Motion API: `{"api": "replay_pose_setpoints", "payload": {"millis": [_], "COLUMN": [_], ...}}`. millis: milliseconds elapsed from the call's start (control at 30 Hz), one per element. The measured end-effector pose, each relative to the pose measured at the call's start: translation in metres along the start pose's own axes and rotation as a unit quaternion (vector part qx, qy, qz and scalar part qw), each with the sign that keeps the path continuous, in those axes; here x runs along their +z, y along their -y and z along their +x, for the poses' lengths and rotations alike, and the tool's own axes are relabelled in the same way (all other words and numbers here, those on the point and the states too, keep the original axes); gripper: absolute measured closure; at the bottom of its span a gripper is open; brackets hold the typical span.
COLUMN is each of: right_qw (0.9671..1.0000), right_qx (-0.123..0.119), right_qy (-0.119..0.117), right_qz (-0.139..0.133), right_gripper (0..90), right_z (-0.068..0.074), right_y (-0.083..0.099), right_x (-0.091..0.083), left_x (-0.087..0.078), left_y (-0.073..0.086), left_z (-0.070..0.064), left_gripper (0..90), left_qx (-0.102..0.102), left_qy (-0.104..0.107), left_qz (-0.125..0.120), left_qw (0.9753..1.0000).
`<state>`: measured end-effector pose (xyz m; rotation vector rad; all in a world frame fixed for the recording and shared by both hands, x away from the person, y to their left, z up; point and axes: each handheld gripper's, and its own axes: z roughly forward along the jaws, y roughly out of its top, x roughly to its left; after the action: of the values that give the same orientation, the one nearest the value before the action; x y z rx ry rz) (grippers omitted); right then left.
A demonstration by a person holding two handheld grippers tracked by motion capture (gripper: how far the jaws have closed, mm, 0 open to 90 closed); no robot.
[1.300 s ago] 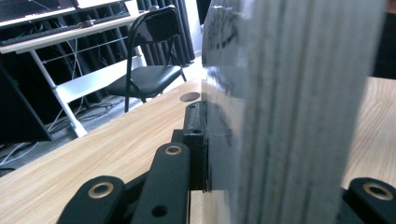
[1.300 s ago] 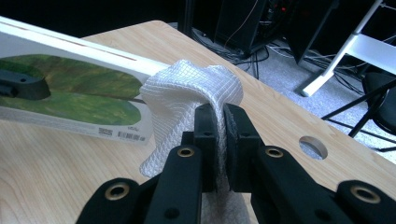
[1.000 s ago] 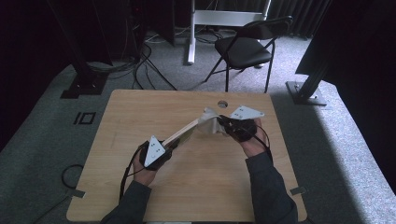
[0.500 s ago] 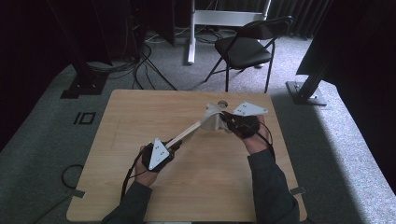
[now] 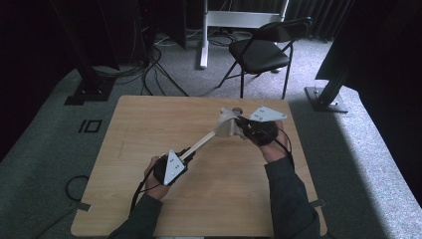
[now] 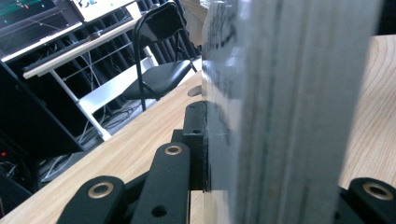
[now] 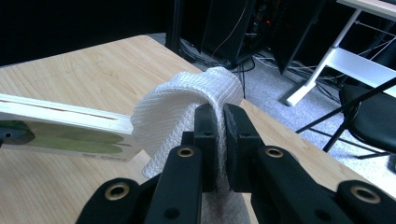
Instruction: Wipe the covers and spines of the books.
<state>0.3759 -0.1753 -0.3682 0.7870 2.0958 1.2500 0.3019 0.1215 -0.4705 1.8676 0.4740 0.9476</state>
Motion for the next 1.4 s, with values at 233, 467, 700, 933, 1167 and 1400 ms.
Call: {"api": "replay_pose_setpoints", "payload": {"millis": [233, 467, 700, 933, 1167, 1400], "right_qw": [1.0, 1.0, 1.0, 0.9999, 0.9998, 0.9998], "right_qx": [-0.003, -0.005, -0.007, -0.011, -0.017, -0.018], "right_qy": [-0.001, -0.001, -0.002, -0.004, -0.007, -0.008], "right_qz": [-0.004, -0.005, -0.006, -0.004, -0.004, -0.006], "right_gripper": [84.5, 84.5, 84.5, 84.5, 84.6, 84.5], "right_z": [0.001, 0.002, 0.002, 0.004, 0.007, 0.008], "right_y": [-0.003, -0.005, -0.006, -0.009, -0.012, -0.013], "right_x": [0.0, 0.0, 0.0, 0.0, 0.001, 0.002], "left_x": [0.001, 0.002, 0.002, 0.003, 0.002, 0.003], "left_y": [-0.001, -0.004, -0.005, -0.006, -0.006, -0.006], "left_z": [-0.005, -0.009, -0.014, -0.019, -0.022, -0.028], "left_gripper": [78.0, 77.9, 78.0, 78.0, 78.0, 78.0], "left_qx": [0.028, 0.051, 0.068, 0.087, 0.099, 0.12], "left_qy": [-0.01, -0.022, -0.035, -0.052, -0.065, -0.068], "left_qz": [0.005, 0.008, 0.009, 0.009, 0.009, 0.012], "left_qw": [0.9996, 0.9984, 0.997, 0.9948, 0.9929, 0.9904]}}
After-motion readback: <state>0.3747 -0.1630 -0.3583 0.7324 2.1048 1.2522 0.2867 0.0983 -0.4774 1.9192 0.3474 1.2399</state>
